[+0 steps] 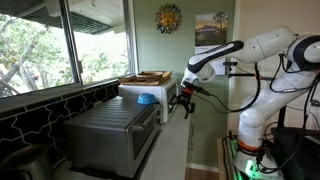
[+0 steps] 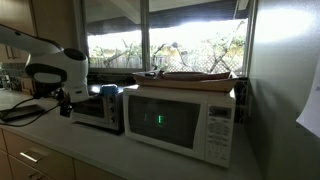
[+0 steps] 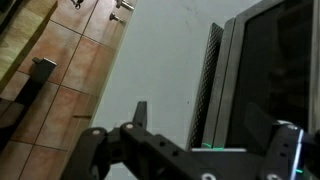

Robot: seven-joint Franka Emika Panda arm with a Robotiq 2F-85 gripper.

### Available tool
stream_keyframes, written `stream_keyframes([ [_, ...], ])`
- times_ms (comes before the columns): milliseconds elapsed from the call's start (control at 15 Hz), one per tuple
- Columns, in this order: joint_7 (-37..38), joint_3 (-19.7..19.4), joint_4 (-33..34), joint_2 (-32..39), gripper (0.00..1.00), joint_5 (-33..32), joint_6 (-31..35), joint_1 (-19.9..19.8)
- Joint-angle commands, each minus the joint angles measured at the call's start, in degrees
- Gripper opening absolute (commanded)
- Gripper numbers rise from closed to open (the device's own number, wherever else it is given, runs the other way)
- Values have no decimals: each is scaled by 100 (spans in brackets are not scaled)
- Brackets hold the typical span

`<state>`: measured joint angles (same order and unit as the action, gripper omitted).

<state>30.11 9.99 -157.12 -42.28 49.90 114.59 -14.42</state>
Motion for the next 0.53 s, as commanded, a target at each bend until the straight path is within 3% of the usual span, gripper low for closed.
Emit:
stream_keyframes([
  [0, -226, 131, 0, 0, 100, 187, 42, -319],
  [267, -712, 258, -104, -196, 100, 1177, 930, -92],
  [467, -1117, 597, -76, -29, 100, 1916, 1593, 44],
])
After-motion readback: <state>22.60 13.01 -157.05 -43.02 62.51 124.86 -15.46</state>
